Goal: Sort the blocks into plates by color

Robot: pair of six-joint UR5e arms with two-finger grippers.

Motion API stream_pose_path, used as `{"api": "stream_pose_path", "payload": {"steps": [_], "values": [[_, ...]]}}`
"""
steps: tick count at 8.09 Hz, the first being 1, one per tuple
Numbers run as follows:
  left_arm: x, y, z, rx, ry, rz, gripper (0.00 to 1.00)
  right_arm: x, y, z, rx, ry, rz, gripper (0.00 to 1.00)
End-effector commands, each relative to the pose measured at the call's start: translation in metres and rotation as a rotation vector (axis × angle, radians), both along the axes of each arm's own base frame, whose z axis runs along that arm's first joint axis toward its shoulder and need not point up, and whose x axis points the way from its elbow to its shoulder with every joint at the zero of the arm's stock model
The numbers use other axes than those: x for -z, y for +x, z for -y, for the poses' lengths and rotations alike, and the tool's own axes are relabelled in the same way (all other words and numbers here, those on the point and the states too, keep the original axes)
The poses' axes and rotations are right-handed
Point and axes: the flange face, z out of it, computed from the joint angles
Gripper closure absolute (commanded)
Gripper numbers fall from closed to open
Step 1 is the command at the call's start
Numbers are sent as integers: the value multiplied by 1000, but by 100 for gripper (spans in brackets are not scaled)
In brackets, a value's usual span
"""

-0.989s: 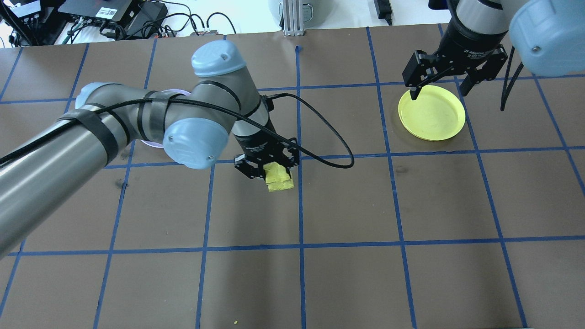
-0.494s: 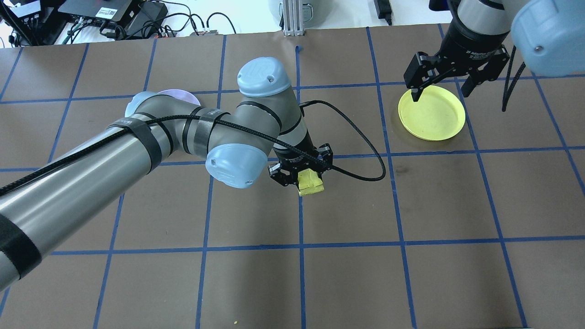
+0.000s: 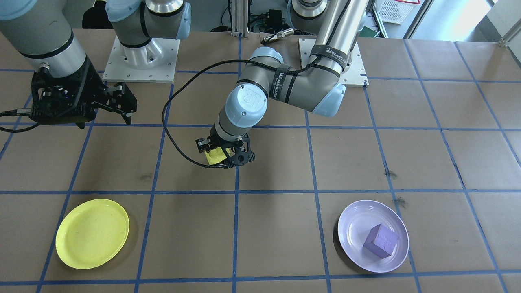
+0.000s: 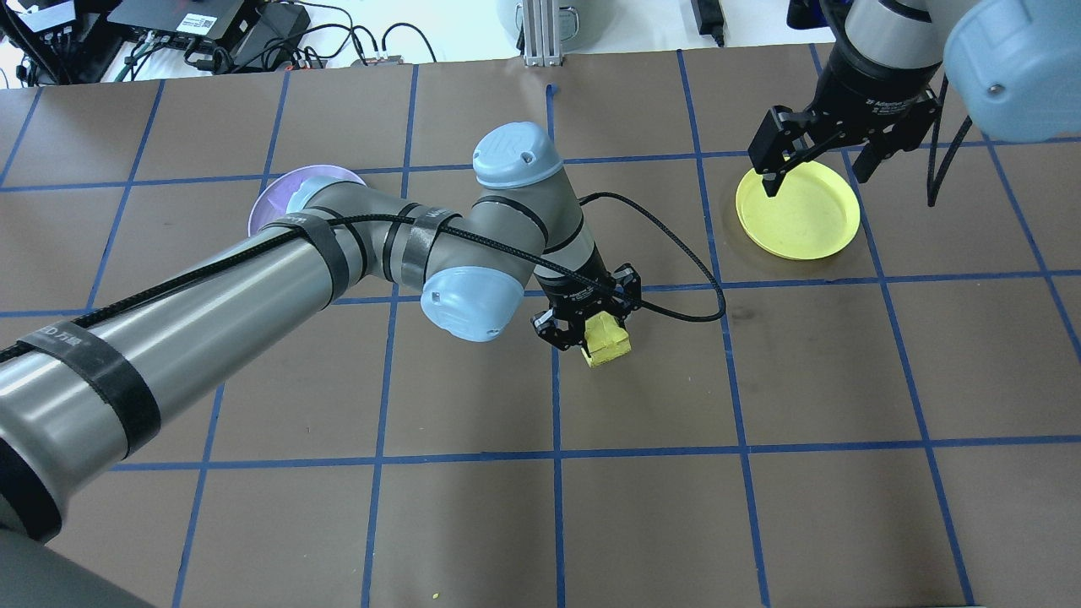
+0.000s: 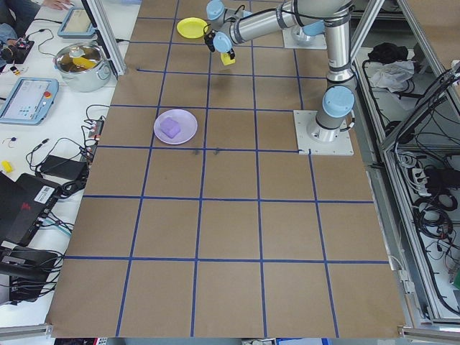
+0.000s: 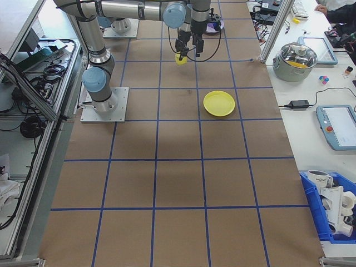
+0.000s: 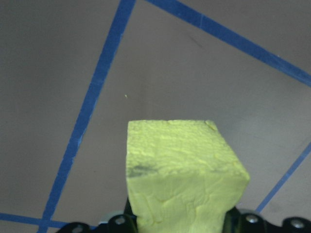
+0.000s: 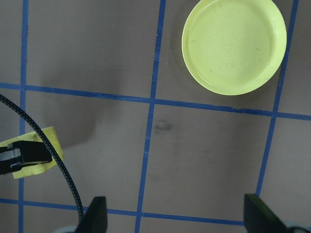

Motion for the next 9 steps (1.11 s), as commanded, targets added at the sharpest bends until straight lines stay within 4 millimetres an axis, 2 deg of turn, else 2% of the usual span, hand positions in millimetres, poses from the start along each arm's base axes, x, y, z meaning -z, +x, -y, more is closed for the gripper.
{"api": "stream_pose_path", "payload": {"steps": [1, 4, 6, 7, 8, 9], "values": [[18, -12, 5, 90, -27, -23, 94, 3, -8, -4, 3, 41, -81, 0], [18, -19, -1, 255, -75, -53, 93, 4, -9, -1, -8, 33, -79, 0], [25, -22, -5, 288, -92, 7, 52, 5, -9, -2, -12, 36, -83, 0], [24, -22, -5, 290, -102, 18, 12, 5, -9, 0, -12, 34, -81, 0], [22, -22, -4, 289, -106, 14, 0, 5, -9, 0, -10, 33, -82, 0], [7, -19, 1, 281, -127, 4, 0, 6, -9, 0, -12, 36, -80, 0]]}}
